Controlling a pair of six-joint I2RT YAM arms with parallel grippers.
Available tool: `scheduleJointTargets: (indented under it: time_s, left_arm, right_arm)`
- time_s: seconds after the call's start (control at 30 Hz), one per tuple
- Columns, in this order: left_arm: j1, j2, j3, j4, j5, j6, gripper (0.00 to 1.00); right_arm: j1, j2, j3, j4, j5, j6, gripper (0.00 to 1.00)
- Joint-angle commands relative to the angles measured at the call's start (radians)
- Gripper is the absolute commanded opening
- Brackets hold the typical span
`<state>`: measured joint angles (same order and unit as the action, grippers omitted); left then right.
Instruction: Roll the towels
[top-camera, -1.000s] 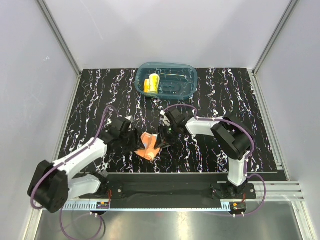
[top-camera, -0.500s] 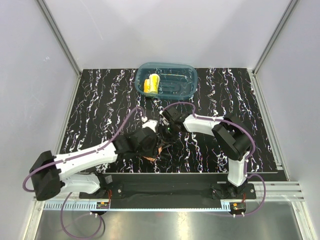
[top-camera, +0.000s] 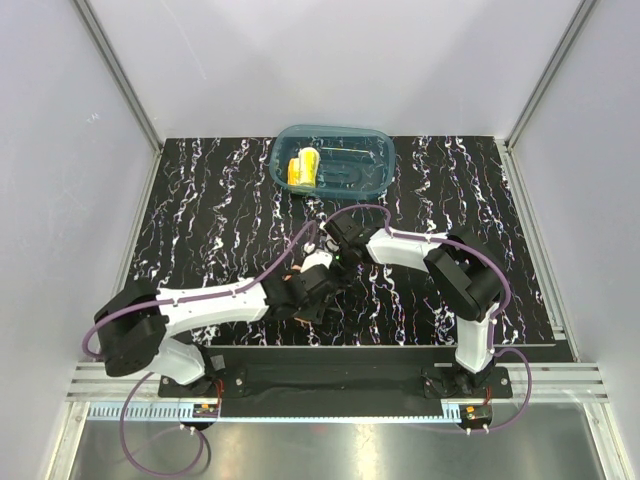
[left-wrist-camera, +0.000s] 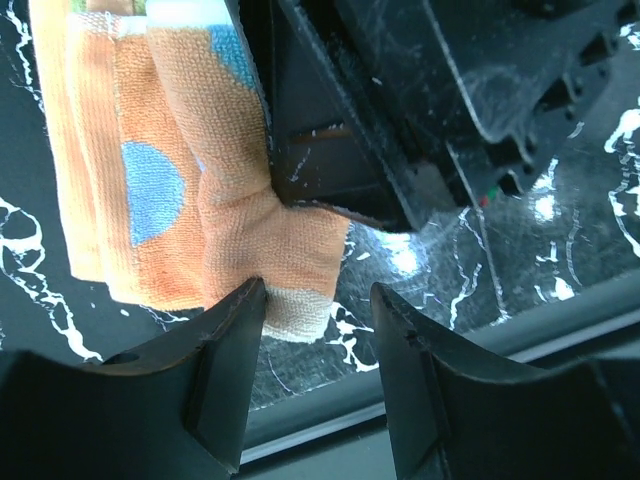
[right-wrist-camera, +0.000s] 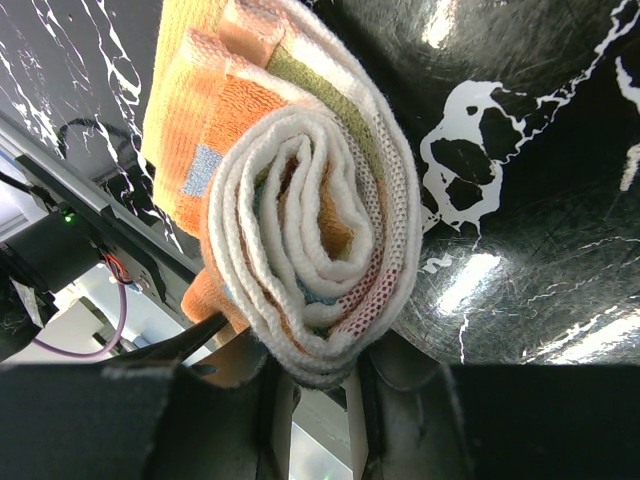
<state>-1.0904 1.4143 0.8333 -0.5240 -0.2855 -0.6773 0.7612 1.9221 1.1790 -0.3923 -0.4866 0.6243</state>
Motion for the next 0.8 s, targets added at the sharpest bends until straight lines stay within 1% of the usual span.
scheduleJointTargets:
  time_s: [0.0,0.07,0.3,0.5,0.63,0.77]
  left_arm:
    - [-0.017,0.031,0.036,-0.002,-0.087,-0.002,0.52]
    - [-0.022,0.046,0.038,-0.014,-0.102,-0.004,0.52]
    - [-0.058,0.11,0.078,-0.102,-0.222,-0.019,0.52]
    - [-0.08,0.146,0.096,-0.154,-0.283,-0.037,0.53]
    - [-0.085,0.169,0.095,-0.16,-0.293,-0.041,0.53]
    - [-0.086,0.181,0.069,-0.133,-0.284,-0.041,0.53]
  right_arm:
    - [0.013,-0.012,0.016,-0.059,0.054,-0.031,0.18]
    - [0.013,-0.008,0.021,-0.063,0.051,-0.031,0.18]
    - [0.013,0.0,0.027,-0.069,0.043,-0.035,0.18]
    - [0.013,0.006,0.033,-0.076,0.043,-0.038,0.18]
    - [0.013,0.008,0.036,-0.079,0.04,-0.041,0.18]
    - [0.013,0.012,0.042,-0.088,0.04,-0.044,0.18]
